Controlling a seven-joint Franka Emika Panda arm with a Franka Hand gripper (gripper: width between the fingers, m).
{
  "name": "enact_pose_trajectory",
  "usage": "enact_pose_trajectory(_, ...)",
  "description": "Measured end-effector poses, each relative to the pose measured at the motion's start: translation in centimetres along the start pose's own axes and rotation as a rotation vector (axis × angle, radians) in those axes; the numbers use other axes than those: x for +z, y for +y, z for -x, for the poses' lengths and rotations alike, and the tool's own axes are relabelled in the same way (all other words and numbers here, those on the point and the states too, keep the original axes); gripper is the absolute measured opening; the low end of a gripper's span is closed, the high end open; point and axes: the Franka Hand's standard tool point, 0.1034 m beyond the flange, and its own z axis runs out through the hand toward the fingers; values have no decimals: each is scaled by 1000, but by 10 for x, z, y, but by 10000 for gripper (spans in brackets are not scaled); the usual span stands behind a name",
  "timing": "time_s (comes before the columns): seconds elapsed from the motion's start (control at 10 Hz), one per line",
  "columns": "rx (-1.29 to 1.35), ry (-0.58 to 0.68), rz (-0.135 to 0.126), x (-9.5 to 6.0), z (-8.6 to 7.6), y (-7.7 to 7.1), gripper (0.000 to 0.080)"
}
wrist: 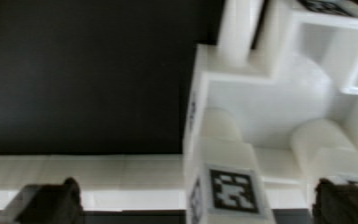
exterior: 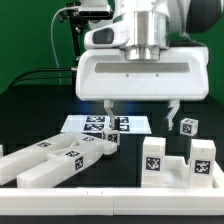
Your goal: Assemble chair
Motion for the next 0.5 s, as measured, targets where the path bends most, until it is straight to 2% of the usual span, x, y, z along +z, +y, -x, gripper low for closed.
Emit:
enact_pose_trajectory(0.1,-8,98,34,3,-4,5,649)
enact_pose_trajectory(0.2,-7,168,53,10,-1,4,649)
enact_pose_trajectory(0.5,-23,156,30,47,16,-8,649)
